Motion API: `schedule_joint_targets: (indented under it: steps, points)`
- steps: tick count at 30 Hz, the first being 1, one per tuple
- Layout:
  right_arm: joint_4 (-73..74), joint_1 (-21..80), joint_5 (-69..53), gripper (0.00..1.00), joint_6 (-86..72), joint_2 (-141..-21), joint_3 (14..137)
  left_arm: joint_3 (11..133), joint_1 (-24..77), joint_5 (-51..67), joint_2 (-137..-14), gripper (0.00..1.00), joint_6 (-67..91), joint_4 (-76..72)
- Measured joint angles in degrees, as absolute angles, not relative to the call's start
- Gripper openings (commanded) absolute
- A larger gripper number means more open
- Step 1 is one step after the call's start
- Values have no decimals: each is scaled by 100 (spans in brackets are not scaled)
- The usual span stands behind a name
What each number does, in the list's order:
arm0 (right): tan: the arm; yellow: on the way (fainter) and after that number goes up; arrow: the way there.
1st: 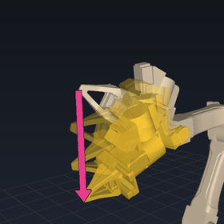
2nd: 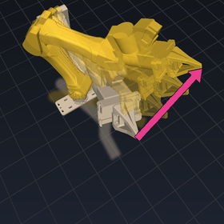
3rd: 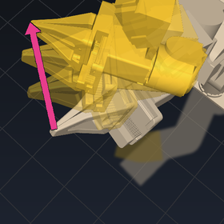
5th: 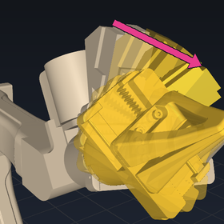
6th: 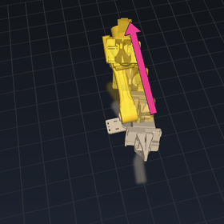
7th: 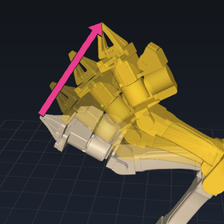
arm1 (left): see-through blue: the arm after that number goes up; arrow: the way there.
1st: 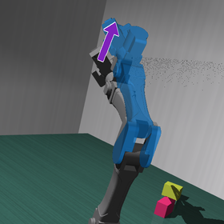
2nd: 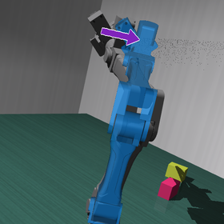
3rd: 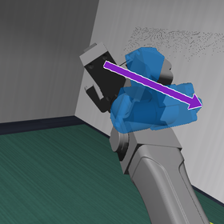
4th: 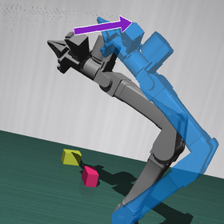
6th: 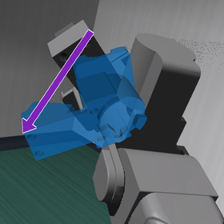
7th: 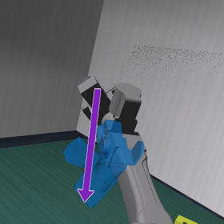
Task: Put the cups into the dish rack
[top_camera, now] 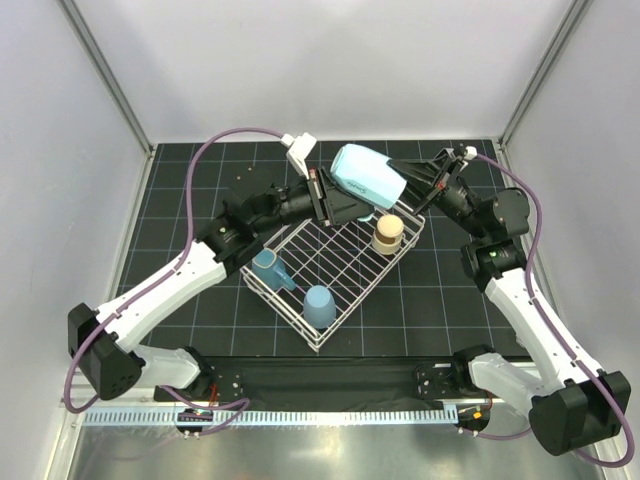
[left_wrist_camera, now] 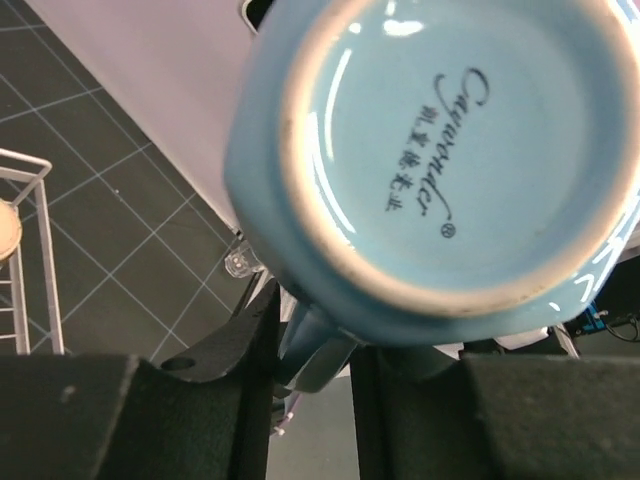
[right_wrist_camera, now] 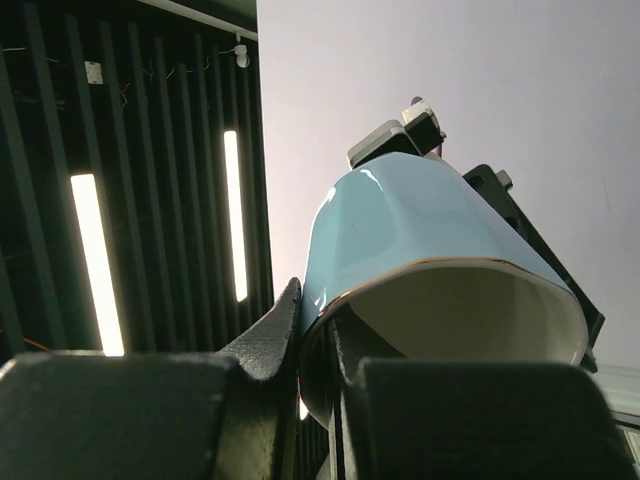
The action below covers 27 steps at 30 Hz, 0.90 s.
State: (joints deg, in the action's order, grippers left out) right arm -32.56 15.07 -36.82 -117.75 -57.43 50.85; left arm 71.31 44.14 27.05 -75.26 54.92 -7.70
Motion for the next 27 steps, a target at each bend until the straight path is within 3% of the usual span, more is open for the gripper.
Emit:
schedule_joint_targets:
  steps: [1,5,19,23,24,27]
  points:
    - [-3262,1520,-3680,4,-11762,-5734,5074,7063,4412,2630,-7489,47,5496,-775]
    - [-3144,1538,-3651,4,-11598,-5723,5072,6952,4405,2449,-7306,59,5516,-878]
    - [-3258,1553,-3463,4,-11664,-5603,5030,6858,4388,2530,-7220,40,5500,-1535]
    - [-3345,1535,-3382,4,-11703,-5669,5035,6860,4386,2604,-7332,45,5500,-1699]
    - [-3358,1527,-3365,4,-11703,-5688,5035,6860,4386,2617,-7369,52,5498,-1739]
    - [-3393,1525,-3361,4,-11666,-5758,5039,6860,4388,2613,-7456,54,5524,-1802]
